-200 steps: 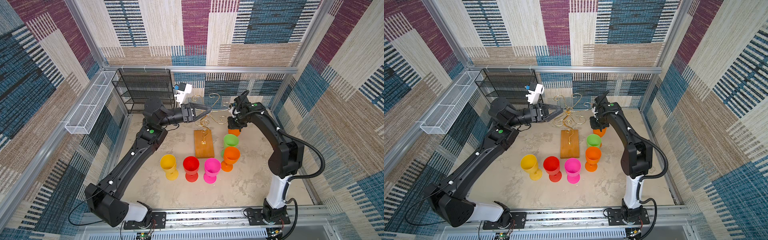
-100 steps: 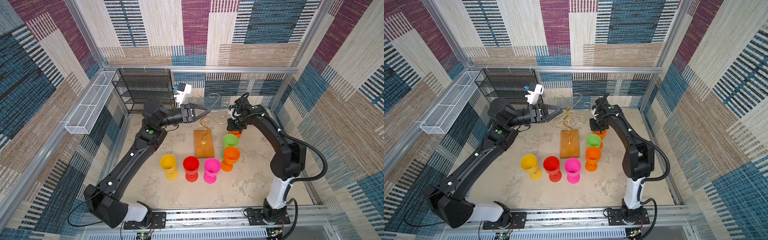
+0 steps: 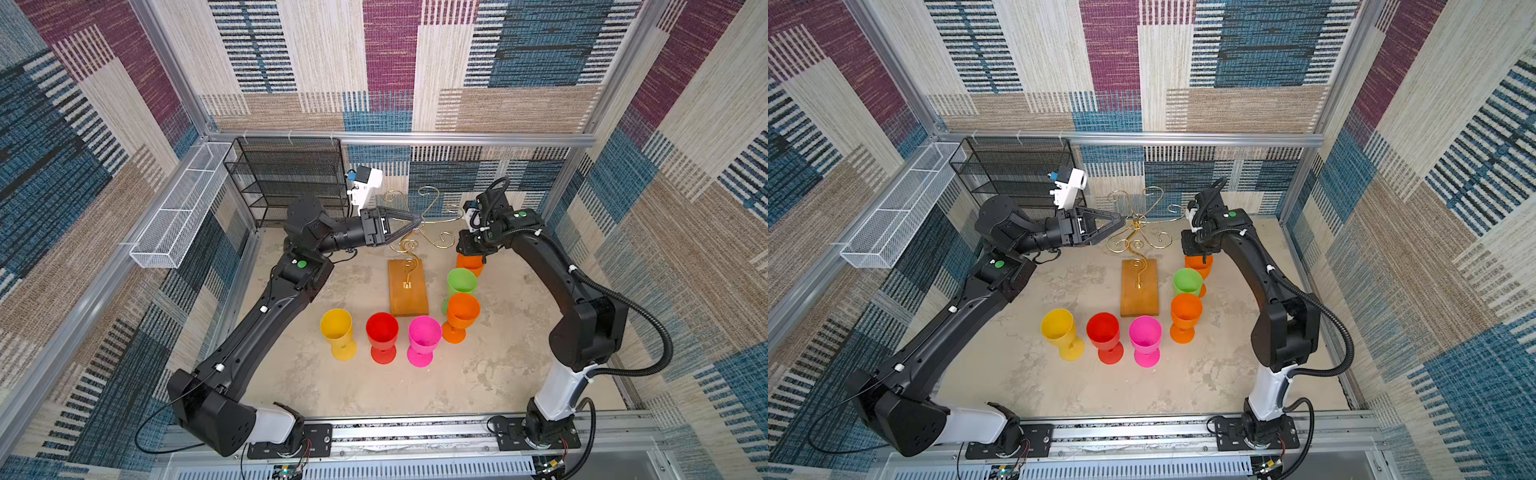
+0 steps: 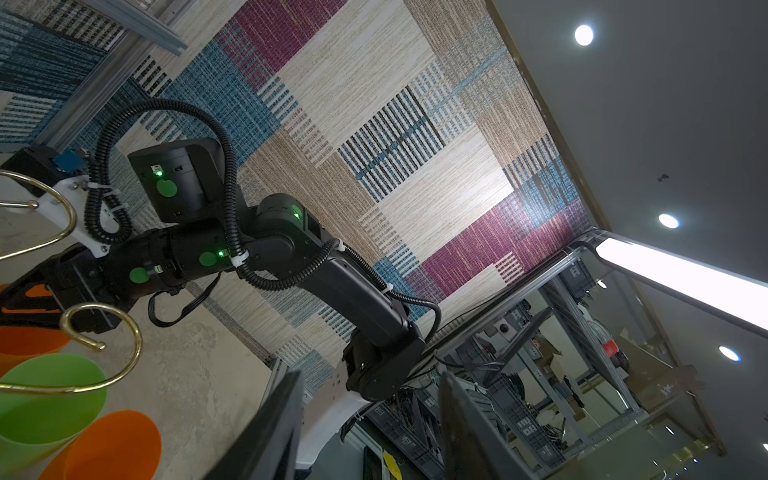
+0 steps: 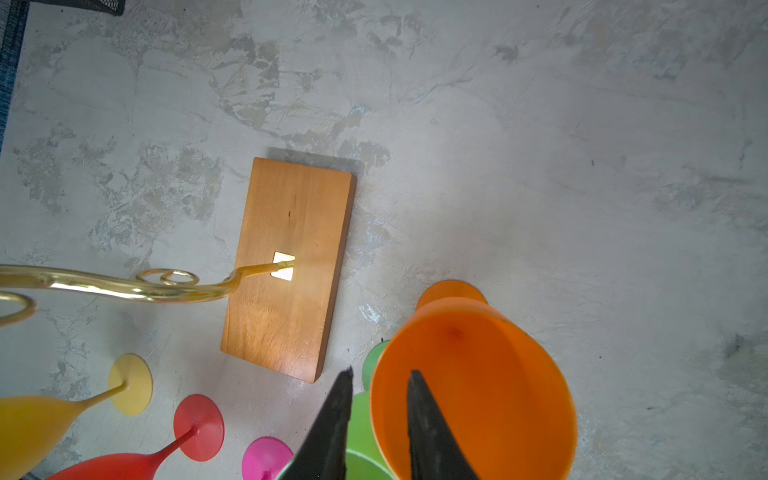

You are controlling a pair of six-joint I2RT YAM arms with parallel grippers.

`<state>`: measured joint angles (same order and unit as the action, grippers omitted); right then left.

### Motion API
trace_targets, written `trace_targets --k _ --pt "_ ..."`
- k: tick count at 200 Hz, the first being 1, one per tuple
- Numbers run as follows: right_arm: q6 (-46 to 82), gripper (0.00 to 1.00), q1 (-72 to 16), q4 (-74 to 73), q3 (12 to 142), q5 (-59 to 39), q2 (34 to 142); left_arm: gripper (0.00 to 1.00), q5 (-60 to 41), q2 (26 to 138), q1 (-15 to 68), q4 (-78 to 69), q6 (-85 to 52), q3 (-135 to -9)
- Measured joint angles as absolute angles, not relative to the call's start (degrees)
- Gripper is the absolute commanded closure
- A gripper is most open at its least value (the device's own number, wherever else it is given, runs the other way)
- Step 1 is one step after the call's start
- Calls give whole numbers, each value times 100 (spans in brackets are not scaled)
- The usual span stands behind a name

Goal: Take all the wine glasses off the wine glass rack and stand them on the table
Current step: 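Lower the orange glass upright beside the green glass with the right gripper, then open the right gripper and raise it off the orange glass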

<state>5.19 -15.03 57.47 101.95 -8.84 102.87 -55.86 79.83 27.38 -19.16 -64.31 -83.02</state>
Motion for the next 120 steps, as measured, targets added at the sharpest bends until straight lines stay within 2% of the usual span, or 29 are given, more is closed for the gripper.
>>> trace_targets --k 55,120 --pt "652 73 -1319 5461 9496 -526 9629 45 -5581 7946 2676 -1732 -6307 -8315" --pt "790 73 -947 5087 9196 -276 9535 45 -5583 7957 2672 -1717 -6309 -8315"
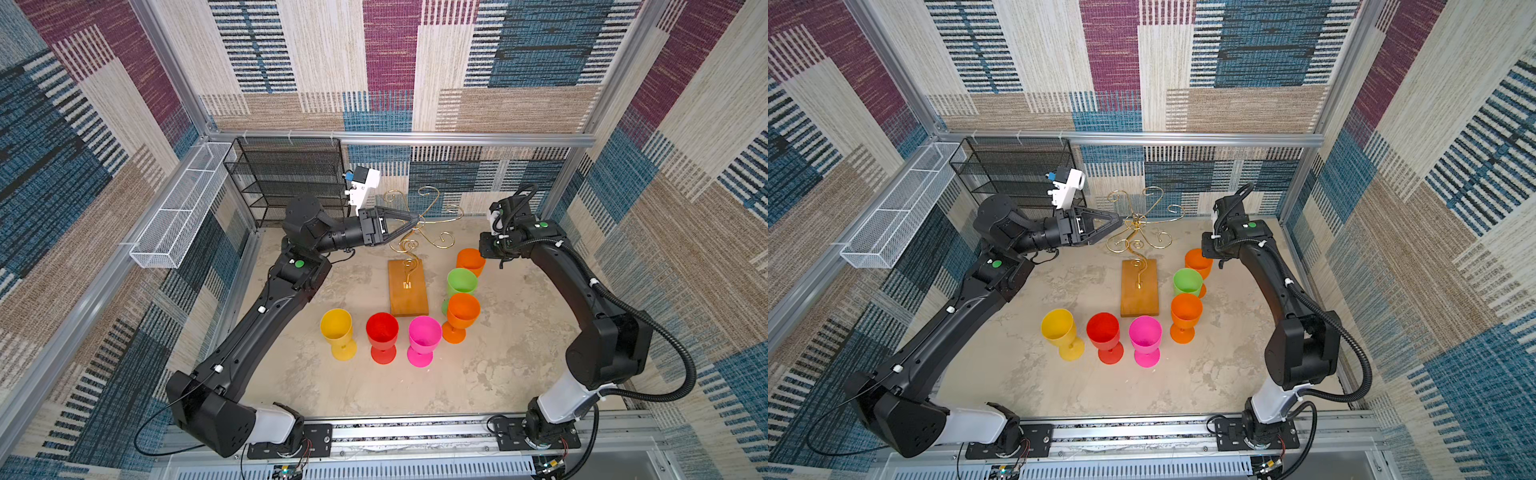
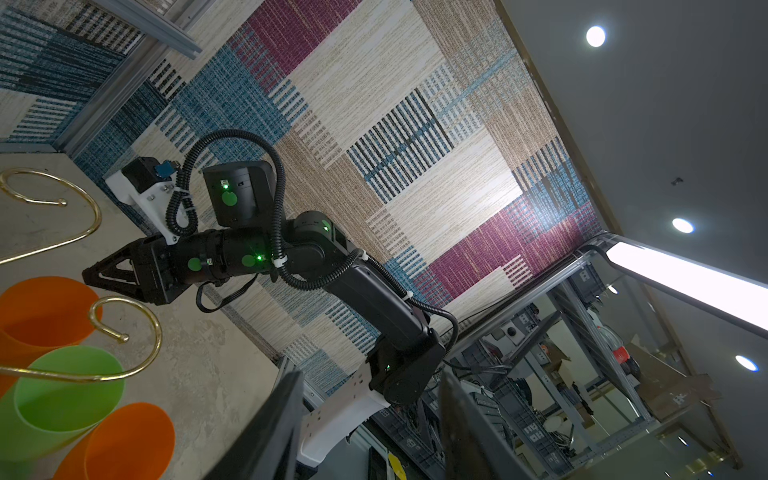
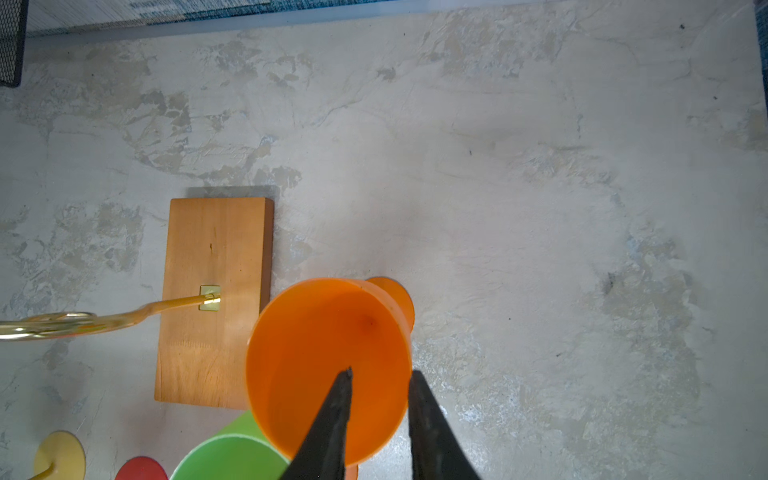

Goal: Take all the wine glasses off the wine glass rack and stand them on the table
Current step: 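Open the right gripper and raise it off the orange glass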

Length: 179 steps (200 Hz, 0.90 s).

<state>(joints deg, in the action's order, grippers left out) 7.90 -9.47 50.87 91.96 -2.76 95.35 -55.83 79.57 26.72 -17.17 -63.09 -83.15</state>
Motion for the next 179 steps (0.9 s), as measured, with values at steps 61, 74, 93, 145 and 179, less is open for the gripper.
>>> trace_targets --k 61,74,93,145,179 --pt "790 73 -827 4869 9035 -316 9736 45 -5583 7994 2663 -1712 -6309 -8315" --pt "790 73 -823 4825 9035 -346 9769 45 -5583 7994 2663 -1715 -6309 -8315" --pt "792 73 -816 4781 9032 -381 9830 45 -5583 7994 2663 -1715 -6309 -8318" --pt "790 73 -812 4740 8919 -502 9918 45 -5583 7994 2659 -1715 -6309 -8313" --pt "790 79 -812 4654 8886 -567 9955 45 -5583 7990 2650 -1715 -6309 -8289"
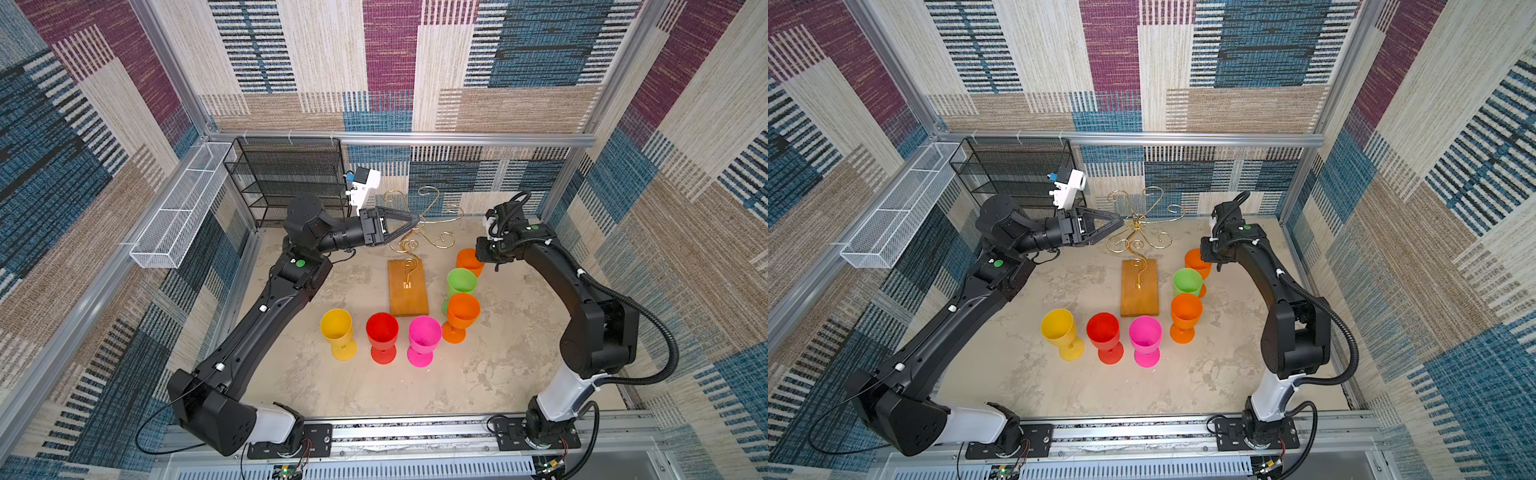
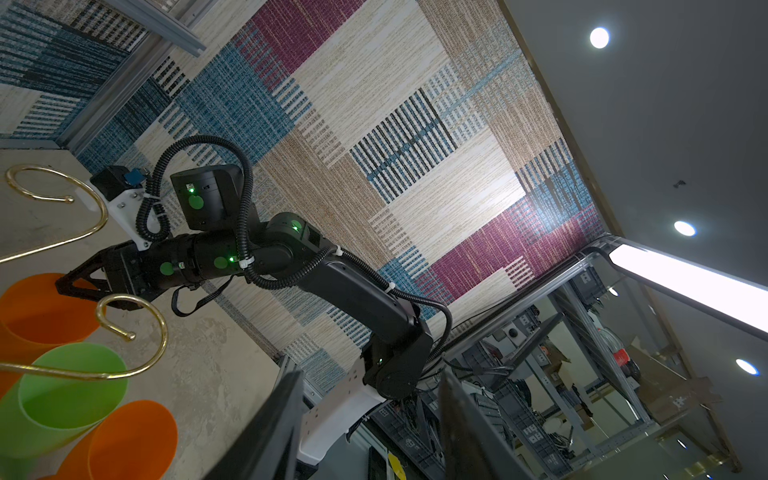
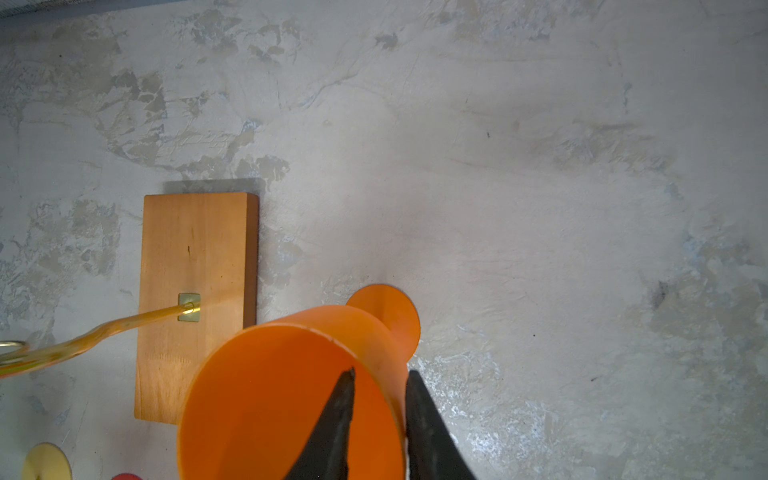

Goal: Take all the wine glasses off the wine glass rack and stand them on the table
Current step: 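Open the right gripper and raise it off the orange glass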

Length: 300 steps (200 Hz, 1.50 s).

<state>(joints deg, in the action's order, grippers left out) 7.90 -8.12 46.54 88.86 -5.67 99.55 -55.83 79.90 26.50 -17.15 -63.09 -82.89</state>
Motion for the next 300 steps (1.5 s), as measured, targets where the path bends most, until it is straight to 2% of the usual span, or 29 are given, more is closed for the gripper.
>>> trace_targets --k 99,182,300 --pt "786 99 -812 4569 8899 -847 10031 45 -5581 7905 2600 -1732 -6309 -8138" --pt "790 100 -812 4613 9271 -825 10130 45 -5581 7867 2563 -1737 -6311 -8073" --pt "816 99 -840 4897 9594 19 10433 45 -5579 7865 2541 -1752 -6313 -8044"
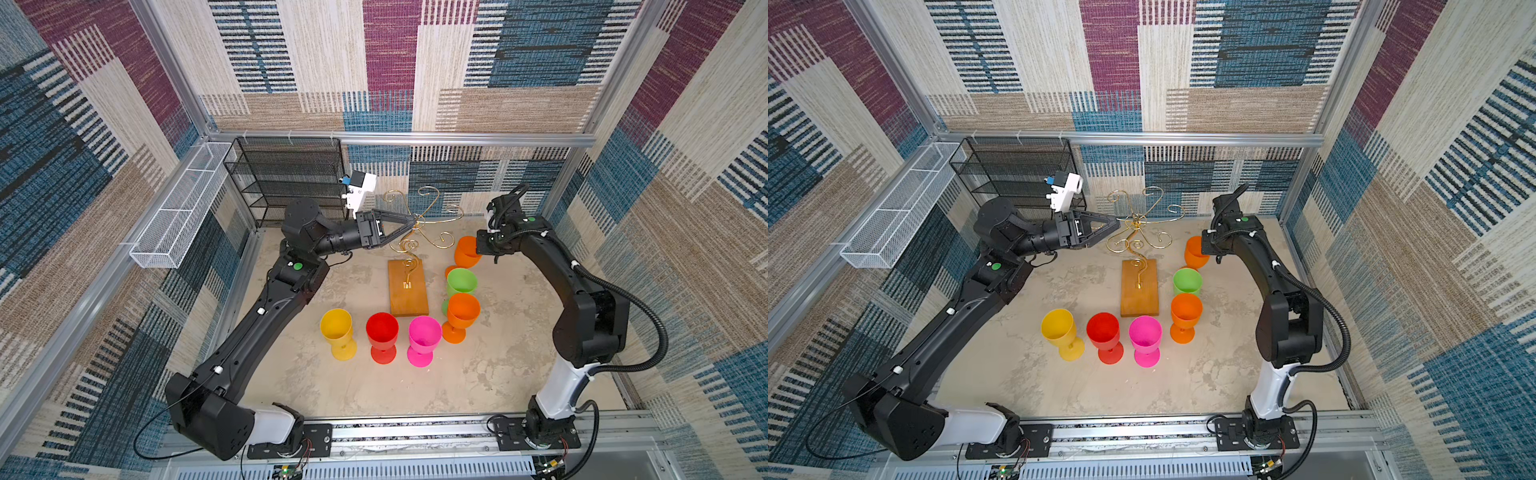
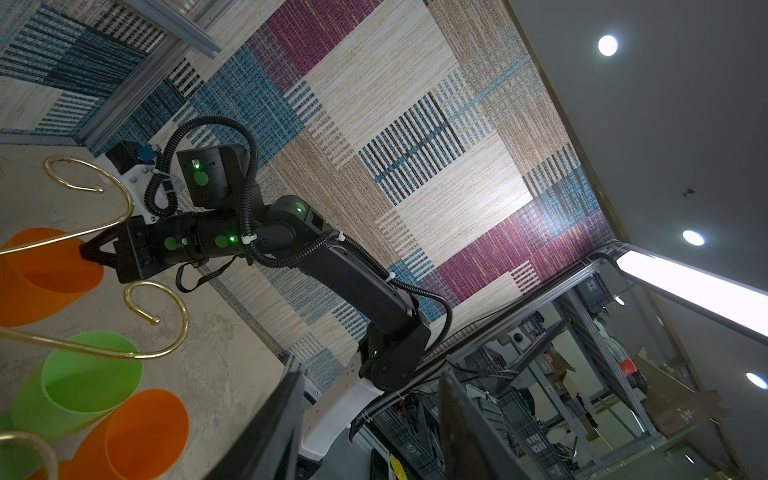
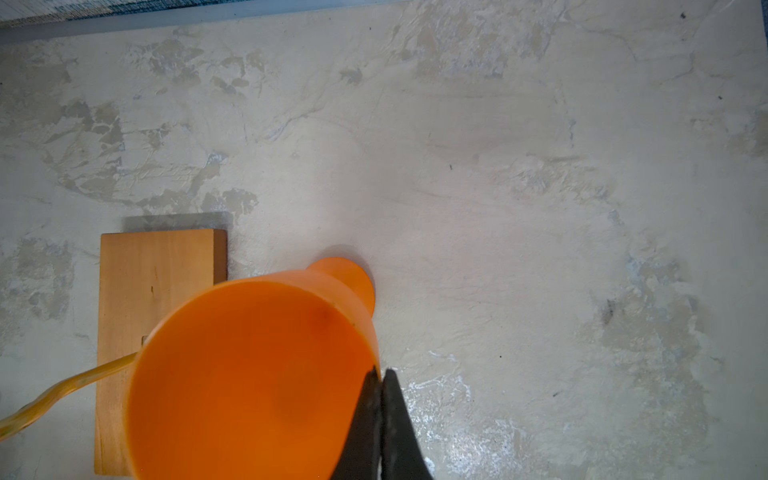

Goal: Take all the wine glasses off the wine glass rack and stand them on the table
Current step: 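Open the right gripper and raise it off the orange glass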

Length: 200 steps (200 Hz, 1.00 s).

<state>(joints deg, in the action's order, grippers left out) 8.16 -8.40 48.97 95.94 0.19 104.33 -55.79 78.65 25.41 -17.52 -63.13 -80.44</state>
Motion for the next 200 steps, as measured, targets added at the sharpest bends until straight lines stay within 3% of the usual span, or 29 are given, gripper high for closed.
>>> trace_targets --k 79,200 --pt "899 86 -950 4939 9651 56 10449 45 -5581 7881 2536 -1774 -6329 -8044" --pt "923 74 -974 4980 9727 -54 10372 45 -5583 7876 2480 -1778 -6331 -7999"
